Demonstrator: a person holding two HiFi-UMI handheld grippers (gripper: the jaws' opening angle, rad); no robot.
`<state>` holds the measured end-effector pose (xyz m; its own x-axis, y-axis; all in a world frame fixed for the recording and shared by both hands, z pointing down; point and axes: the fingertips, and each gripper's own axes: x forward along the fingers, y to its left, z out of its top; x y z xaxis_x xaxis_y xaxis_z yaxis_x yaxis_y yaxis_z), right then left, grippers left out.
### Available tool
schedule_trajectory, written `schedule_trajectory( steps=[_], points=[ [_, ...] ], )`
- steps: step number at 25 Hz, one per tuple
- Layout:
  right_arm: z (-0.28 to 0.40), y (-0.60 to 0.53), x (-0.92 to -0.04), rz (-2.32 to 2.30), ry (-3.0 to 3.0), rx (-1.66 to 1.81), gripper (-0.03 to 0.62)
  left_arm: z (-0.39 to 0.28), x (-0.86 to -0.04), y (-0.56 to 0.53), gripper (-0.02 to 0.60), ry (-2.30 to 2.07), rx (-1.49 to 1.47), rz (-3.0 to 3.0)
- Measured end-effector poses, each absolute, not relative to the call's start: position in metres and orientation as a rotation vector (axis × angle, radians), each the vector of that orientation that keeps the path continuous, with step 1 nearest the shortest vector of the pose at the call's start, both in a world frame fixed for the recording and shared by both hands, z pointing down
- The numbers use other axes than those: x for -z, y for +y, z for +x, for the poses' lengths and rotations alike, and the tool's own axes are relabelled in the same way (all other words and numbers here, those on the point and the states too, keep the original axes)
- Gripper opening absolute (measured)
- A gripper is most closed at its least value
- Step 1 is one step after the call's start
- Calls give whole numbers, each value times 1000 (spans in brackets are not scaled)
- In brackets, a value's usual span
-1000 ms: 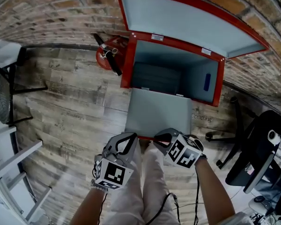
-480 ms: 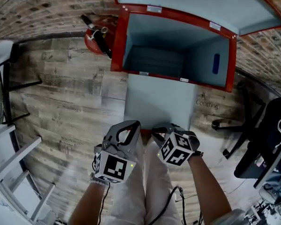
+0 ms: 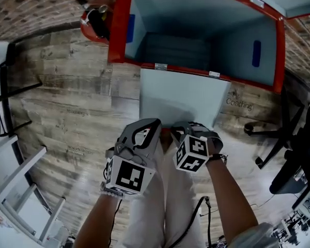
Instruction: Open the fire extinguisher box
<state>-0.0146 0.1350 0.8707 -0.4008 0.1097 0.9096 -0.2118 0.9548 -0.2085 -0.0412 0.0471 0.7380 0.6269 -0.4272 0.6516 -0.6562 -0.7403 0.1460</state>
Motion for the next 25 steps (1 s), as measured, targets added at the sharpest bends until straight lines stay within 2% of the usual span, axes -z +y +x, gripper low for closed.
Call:
schedule_trajectory(
  steps=[14, 25],
  points=[
    [-9, 94, -959, 154, -1879, -280, 35, -31, -776, 19, -2, -836, -864, 2512],
    [4, 51, -983, 287, -1852, -382, 42, -31, -788, -1, -2, -832, -870, 2527]
  ],
)
